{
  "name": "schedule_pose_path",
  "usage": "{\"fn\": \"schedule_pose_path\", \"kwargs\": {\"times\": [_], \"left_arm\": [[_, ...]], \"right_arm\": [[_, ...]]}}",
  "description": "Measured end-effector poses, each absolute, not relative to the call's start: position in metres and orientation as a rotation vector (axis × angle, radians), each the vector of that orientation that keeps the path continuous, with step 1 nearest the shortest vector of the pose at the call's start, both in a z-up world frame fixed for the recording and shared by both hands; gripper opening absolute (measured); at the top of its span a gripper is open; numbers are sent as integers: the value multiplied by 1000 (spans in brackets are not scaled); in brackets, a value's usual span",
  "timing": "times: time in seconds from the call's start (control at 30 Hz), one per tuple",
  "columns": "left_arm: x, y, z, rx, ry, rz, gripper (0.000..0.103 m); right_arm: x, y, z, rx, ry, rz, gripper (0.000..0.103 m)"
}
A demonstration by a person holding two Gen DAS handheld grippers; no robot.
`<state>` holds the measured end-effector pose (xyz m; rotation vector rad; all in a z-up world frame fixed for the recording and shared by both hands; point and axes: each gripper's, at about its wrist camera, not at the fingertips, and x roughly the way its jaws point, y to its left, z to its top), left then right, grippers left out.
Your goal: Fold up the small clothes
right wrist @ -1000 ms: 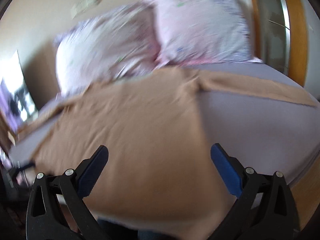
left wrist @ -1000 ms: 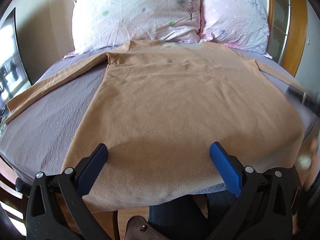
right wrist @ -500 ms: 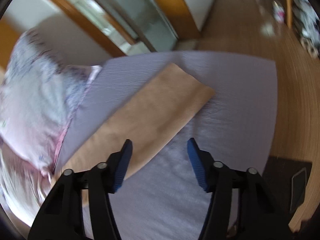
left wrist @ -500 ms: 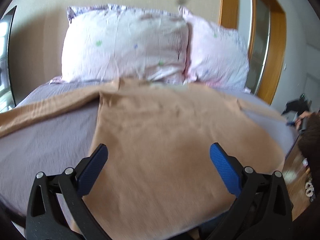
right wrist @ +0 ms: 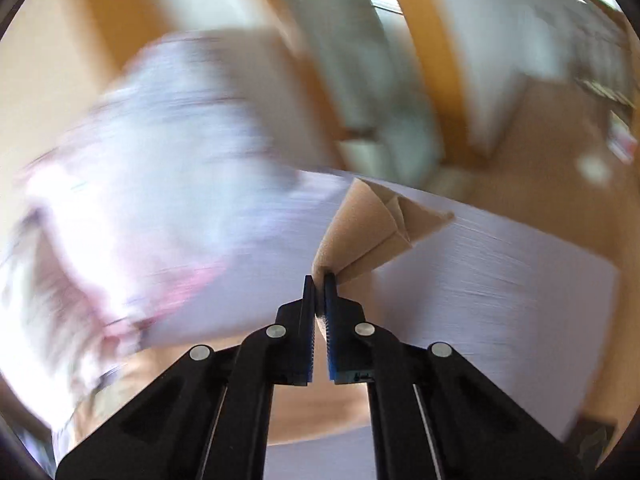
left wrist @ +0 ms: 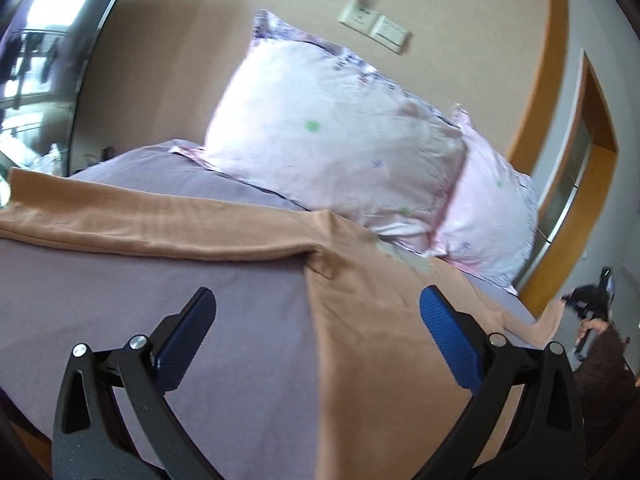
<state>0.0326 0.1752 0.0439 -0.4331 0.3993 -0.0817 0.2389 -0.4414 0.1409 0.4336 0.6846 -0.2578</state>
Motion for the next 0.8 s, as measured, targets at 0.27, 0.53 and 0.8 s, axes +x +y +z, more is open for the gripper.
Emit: {"fn": "schedule_pose_path", "kwargs": {"times": [0.27,0.53,0.8], "left_arm": [[29,224,39,-563,430,23,101],[32,297,11,-936,487,62,96],[43,338,11,-1027,563,314,94]], "right_arm": [[291,-149,131,276,788,462,5],[273,-32,48,135,1166,716,31],[261,-110,76,228,1054,622,71]]}}
